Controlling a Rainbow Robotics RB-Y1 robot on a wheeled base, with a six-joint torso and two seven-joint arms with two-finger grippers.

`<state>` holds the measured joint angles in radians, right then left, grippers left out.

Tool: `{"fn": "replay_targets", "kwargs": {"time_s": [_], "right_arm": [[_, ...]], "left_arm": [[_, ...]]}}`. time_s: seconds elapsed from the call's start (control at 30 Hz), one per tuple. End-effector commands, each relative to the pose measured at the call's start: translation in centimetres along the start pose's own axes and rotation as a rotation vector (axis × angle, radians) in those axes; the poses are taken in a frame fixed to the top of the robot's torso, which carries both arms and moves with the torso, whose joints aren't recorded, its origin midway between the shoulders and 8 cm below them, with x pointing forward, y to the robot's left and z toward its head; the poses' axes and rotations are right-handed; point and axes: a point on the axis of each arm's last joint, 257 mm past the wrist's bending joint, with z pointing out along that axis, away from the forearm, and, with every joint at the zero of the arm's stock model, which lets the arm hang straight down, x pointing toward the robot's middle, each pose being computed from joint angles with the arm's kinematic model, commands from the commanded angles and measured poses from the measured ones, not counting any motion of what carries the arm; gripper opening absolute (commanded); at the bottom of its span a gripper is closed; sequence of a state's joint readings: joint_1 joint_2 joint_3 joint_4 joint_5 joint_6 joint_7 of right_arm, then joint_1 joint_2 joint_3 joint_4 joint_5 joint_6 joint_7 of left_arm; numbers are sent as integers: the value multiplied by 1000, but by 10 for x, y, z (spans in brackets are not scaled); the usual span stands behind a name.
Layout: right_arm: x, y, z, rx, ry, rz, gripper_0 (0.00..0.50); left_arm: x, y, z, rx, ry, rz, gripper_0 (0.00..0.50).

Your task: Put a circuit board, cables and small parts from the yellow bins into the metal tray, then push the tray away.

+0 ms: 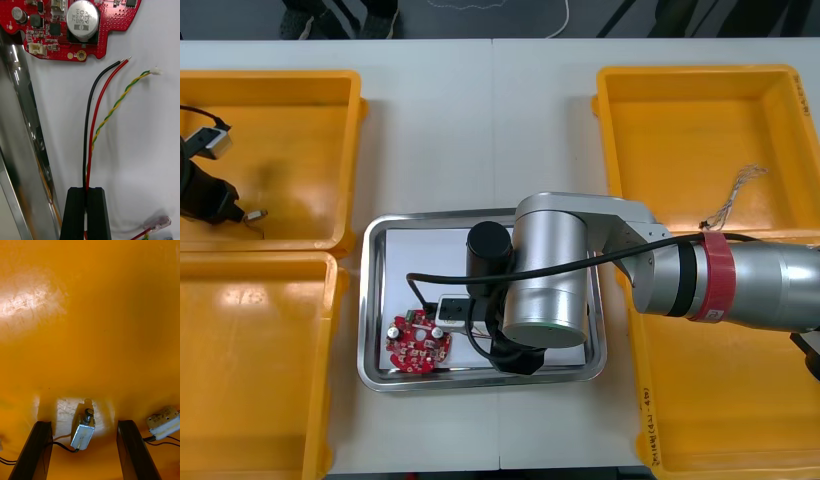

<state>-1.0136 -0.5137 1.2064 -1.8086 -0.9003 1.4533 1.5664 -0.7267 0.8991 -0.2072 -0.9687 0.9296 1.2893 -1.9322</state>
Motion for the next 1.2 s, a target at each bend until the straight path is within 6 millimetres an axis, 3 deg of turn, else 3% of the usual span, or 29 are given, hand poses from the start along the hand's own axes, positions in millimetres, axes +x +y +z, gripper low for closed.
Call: {"fn": "replay_targets", "kwargs": {"time_s": [0.03, 0.1, 0.13, 0.2, 0.37, 0.43, 0.47, 0.57, 0.67, 0.9, 1.03, 1.2], "right_arm": [[-15, -1, -9, 20, -19, -63, 58], [-15, -1, -11, 25, -23, -63, 322], [-14, -2, -11, 31, -23, -67, 361], [-15, -3, -12, 34, -25, -63, 490], [-18, -2, -15, 34, -33, -65, 500], [-19, -3, -17, 36, -39, -64, 500], [-21, -3, -20, 38, -41, -64, 500], [-22, -7, -28, 38, -45, -50, 500], [-24, -9, -42, 26, -47, -33, 500], [-23, -19, -80, -14, -58, 32, 500], [-26, -33, -107, -37, -97, 86, 500], [-15, -58, -132, -3, -107, 131, 500]], "left_arm": [[-21, 27, -28, -52, -46, 7, 498], [-19, 27, -25, -53, -40, 8, 500], [-17, 27, -24, -53, -35, 9, 498], [-15, 26, -21, -54, -30, 13, 498], [-16, 24, -18, -56, -32, 17, 489], [-16, 24, -18, -56, -31, 19, 386], [-15, 24, -17, -55, -28, 19, 211], [-15, 24, -17, -55, -28, 21, 72], [-15, 24, -18, -55, -28, 22, 0], [-25, 21, -24, -48, -44, 11, 0], [-36, 19, -39, -34, -47, -13, 0], [-48, 17, -65, 10, -75, -71, 0]]}}
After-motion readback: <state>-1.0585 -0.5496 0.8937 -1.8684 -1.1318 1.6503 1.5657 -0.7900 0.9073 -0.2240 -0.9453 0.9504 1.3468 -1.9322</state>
